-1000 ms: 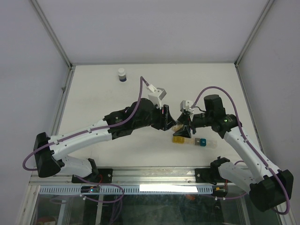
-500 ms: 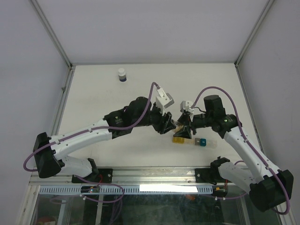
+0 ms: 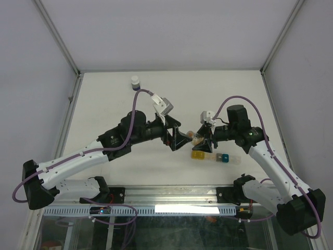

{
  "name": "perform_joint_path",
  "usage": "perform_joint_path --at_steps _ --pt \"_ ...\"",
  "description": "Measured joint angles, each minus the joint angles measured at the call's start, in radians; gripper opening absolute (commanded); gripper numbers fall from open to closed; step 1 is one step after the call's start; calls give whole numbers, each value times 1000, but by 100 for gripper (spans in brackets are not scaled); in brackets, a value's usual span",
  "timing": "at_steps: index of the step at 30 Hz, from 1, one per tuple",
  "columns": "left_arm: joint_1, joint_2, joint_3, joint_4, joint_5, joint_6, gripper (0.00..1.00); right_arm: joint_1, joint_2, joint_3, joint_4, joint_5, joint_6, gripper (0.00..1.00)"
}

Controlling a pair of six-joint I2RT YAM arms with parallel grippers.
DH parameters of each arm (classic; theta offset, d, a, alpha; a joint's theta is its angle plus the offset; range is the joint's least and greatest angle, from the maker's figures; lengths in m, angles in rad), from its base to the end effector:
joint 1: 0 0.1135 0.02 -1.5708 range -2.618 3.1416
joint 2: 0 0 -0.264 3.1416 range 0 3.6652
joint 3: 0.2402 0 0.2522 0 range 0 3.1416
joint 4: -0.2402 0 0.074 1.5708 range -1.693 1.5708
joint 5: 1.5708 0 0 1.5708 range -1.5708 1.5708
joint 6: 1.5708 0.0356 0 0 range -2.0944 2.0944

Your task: Sort the pills into containers

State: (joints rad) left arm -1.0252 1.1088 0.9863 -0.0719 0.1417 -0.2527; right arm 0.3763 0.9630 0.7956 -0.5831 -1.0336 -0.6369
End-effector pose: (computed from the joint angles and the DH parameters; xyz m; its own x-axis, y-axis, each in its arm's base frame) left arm 0.1306 -0.2248 0.3583 -0.3266 0.0611 -0.9432 0.8639 0.4240 -0.2717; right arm 0.1638 0.0976 0.2857 -0.0506 -0.3472 -0.9364 -0.9982 0.0480 0.0361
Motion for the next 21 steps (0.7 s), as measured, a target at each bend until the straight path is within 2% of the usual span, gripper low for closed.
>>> perform_joint_path --at_steps 4,12,21 --pt "4 50 23 -21 -6 -101 89 0 0 0 3 0 0 0" --pt "5 177 73 -97 8 -162 72 -1 0 0 3 0 0 0" --pt "6 198 91 -123 42 -153 28 -1 0 0 2 0 0 0"
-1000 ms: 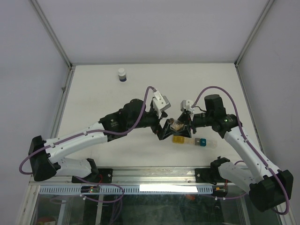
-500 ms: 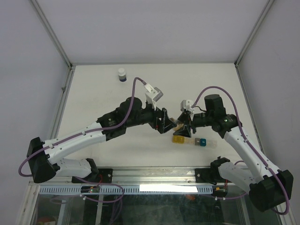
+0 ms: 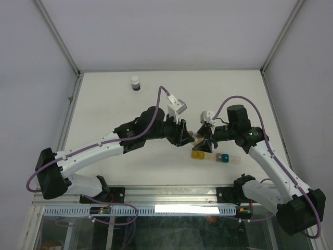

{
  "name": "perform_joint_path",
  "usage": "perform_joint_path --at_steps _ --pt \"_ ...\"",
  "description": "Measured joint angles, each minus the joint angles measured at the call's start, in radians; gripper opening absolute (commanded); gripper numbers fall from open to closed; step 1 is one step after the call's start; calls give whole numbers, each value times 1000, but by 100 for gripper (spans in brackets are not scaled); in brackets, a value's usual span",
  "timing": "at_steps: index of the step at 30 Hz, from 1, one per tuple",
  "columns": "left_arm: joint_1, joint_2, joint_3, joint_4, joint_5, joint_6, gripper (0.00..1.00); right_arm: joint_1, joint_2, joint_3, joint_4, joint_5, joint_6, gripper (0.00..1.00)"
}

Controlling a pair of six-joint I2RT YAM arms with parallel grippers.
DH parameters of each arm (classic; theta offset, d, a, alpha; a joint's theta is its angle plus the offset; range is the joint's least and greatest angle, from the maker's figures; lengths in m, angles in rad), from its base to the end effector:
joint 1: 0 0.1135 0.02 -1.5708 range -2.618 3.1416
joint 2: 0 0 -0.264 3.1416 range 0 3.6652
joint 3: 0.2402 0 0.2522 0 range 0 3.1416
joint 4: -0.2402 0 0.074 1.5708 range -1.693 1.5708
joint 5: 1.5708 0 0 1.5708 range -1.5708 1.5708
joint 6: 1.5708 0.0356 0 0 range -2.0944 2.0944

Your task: Sort the pills into containers

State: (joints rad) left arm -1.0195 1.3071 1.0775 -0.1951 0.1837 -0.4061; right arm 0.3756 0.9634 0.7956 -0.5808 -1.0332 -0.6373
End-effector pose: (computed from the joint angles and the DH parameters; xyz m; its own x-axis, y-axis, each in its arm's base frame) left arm 0.1530 -0.2613 0.3261 -0.5635 0.1750 -0.8073 0.7642 0.4815 -0.4291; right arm 0.1641 0.0976 0.2858 -0.0488 -0.3468 -0.9367 -0.9982 0.0488 0.0339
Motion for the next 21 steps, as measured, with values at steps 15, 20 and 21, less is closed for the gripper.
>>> perform_joint_path --at_steps 15,20,21 --pt "60 7 -6 37 248 401 24 2 1 0 5 -21 -8 0" --pt "72 9 -13 47 274 439 90 2 7 0 8 -18 -8 0" --pt "75 2 -25 53 274 444 98 1 7 0 7 -17 -8 0"
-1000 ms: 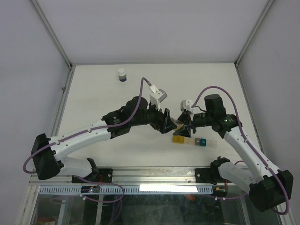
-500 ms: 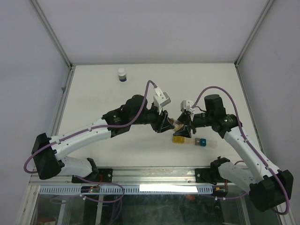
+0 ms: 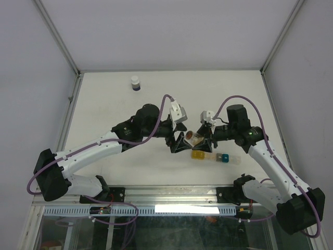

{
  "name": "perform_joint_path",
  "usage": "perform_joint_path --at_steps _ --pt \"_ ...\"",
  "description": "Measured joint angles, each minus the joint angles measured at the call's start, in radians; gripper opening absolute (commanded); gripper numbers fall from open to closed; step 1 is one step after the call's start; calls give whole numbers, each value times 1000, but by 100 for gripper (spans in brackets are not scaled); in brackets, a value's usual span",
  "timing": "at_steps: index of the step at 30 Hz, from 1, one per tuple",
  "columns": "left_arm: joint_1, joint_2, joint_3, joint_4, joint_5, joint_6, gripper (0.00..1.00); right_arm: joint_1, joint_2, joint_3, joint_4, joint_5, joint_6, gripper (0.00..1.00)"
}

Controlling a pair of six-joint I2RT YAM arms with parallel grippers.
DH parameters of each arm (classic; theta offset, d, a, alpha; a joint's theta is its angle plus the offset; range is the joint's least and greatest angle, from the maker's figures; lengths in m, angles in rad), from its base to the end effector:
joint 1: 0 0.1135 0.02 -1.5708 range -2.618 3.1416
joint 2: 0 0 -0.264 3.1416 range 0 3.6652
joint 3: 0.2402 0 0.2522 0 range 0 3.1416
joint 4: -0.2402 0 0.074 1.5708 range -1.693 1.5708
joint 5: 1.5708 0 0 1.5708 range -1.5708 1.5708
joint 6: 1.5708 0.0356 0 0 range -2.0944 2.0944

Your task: Sort the pills into containers

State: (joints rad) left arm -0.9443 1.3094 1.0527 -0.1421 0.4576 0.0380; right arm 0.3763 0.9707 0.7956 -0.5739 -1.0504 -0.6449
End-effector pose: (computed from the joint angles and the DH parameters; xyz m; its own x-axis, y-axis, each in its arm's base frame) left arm 0.1641 -0.2535 0.3232 -0.1908 0.3218 -0.9274 0.9734 0.1841 -0.1364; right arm 0.1651 0.0985 0.2853 -0.0410 -0.3376 -0.9404 -0.9990 0.0326 0.0319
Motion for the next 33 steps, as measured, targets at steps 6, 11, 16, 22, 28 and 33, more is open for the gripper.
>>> perform_joint_path --at_steps 6,11,16,22,28,33 --pt "50 -90 -111 66 -43 -113 99 -1 6 0 0 11 0 0" --pt "62 -101 -114 115 -107 -294 92 -1 10 0 0 15 0 0" --pt "62 -89 -114 134 -117 -411 83 -1 11 0 0 17 0 0" --pt "54 -28 -100 135 -108 -460 78 -1 11 0 0 18 0 0" --pt "40 23 -69 135 -78 -474 54 -1 12 0 0 20 0 0" --pt "34 32 -53 135 -50 -476 22 -1 18 0 0 29 0 0"
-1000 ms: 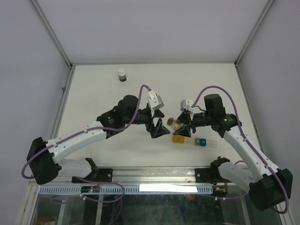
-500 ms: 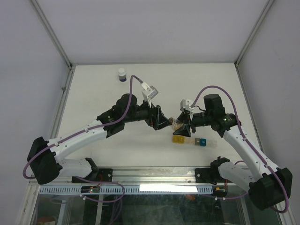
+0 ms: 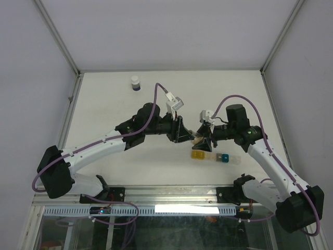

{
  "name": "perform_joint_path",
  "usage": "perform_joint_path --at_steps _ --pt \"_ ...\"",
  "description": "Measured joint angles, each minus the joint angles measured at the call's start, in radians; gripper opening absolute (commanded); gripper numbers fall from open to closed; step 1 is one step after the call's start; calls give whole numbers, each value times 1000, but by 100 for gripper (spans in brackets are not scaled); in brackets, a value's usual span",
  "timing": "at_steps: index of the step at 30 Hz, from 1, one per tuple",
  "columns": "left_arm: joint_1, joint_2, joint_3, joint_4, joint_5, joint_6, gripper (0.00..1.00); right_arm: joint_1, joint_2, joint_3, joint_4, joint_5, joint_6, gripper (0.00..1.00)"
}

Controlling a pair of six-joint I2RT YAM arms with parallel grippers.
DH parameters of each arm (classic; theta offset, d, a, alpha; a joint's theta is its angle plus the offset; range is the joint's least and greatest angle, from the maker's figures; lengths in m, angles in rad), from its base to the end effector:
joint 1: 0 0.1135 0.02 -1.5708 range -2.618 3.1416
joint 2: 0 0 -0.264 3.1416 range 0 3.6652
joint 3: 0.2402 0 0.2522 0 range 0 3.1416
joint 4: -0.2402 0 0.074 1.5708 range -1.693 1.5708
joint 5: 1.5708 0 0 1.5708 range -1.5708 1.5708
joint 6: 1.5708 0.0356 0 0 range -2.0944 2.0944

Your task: Sort the pills into containers

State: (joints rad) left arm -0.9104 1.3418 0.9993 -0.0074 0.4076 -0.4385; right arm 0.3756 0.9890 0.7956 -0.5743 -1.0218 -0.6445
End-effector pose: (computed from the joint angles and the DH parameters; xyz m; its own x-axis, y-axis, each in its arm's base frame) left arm 0.1797 -0.2544 0.3083 -0.5952 0.1309 -0.7928 0.7740 0.3586 -0.5219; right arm 0.1688 0.0992 0.2816 -0.0584 -0.3600 -0.9311 -0.9976 0.0550 0.0413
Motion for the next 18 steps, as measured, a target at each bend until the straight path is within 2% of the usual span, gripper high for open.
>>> perform_joint_path --at_steps 1,2,3,5,7,8,9,14,18 --pt "0 0 1 -1 5 2 12 0 0 0 0 3 0 6" --pt "0 1 1 0 9 5 4 0 0 0 2 4 0 17" --pt "0 2 2 -1 13 5 0 0 0 0 1 4 0 30" --pt "0 5 2 -1 19 8 0 0 1 0 0 5 0 65" --pt "0 6 2 -1 20 13 0 0 2 0 0 5 0 94" --pt "0 6 2 -3 20 19 0 0 3 0 0 4 -1 99" --pt "1 6 2 -5 20 26 0 0 3 0 -1 3 4 99" --pt "24 -8 -33 -28 3 42 0 -9 3 0 -4 -3 -1 100" --pt "87 -43 -87 -97 -62 55 0 -42 -3 1 -12 -16 -1 100"
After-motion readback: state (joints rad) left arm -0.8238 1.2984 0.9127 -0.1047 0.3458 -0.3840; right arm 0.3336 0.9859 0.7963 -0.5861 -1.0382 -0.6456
